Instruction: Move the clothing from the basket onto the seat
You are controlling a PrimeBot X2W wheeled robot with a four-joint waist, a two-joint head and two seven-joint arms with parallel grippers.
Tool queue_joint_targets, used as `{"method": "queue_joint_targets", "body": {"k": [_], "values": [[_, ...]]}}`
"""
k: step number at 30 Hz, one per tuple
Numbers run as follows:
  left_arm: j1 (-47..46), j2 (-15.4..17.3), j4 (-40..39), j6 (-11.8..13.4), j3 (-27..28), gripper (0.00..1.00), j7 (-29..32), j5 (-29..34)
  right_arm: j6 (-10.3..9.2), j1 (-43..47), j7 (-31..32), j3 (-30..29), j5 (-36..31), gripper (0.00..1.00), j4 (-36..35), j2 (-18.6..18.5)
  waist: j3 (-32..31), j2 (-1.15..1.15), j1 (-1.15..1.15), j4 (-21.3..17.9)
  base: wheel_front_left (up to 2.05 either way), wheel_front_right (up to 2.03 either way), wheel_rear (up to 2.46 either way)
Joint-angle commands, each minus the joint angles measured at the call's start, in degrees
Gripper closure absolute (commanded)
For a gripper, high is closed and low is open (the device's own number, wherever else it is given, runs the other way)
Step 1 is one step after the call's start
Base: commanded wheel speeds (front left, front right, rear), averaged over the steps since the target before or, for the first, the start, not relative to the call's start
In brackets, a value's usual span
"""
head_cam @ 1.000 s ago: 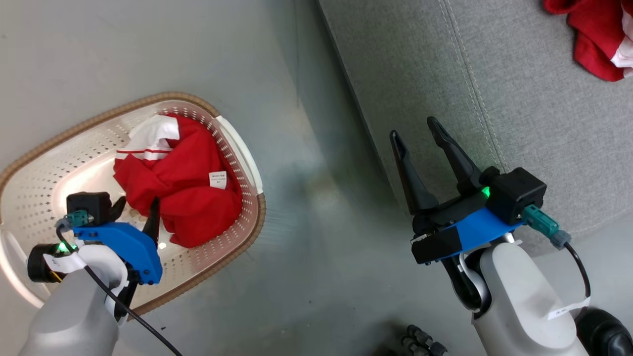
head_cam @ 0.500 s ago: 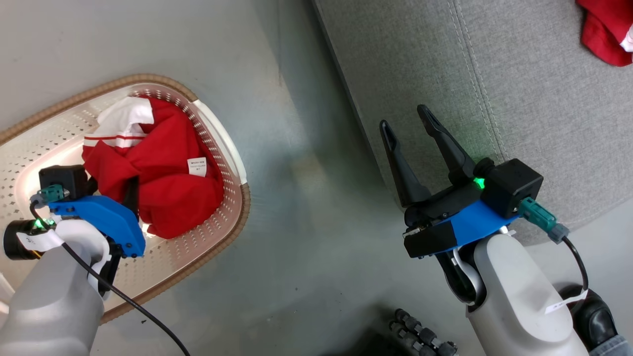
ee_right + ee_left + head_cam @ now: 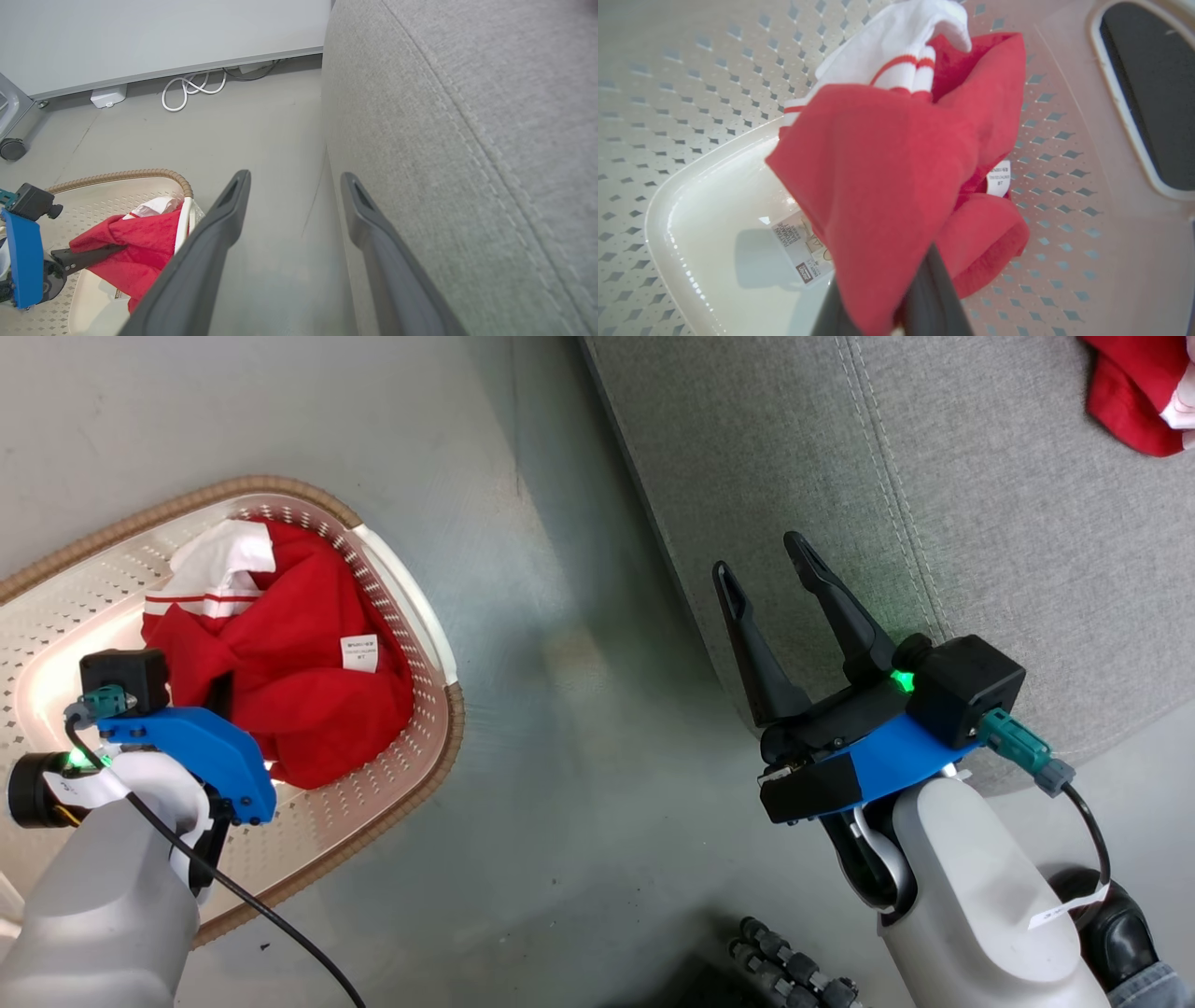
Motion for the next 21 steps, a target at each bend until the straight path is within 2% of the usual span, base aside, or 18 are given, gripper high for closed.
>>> {"method": "queue_joint_targets", "body": {"k": [1, 14, 21], "values": [[-1.16, -0.03, 0.09, 0.05, -0.08, 1.00, -0.39, -0.29, 0.01, -0.07, -0.21, -0.03, 0.15, 0.00, -0.19, 0.11, -0.08, 0.00, 0.00, 0.05, 0.00, 0.00, 0.00], [-0.90, -0.37, 0.90, -0.03, -1.46, 1.00, -0.82, -0.91, 0.01, -0.37, -0.21, -0.03, 0.16, 0.00, 0.41, 0.10, -1.29, 0.00, 0.00, 0.43, 0.00, 0.00, 0.00], [0.36, -2.83, 0.43, -0.05, -2.82, 1.00, -1.76, -1.81, 0.01, 0.09, -0.21, -0.61, -0.70, 0.00, 1.06, 0.10, -5.78, 0.00, 0.00, 2.44, 0.00, 0.00, 0.00]]}}
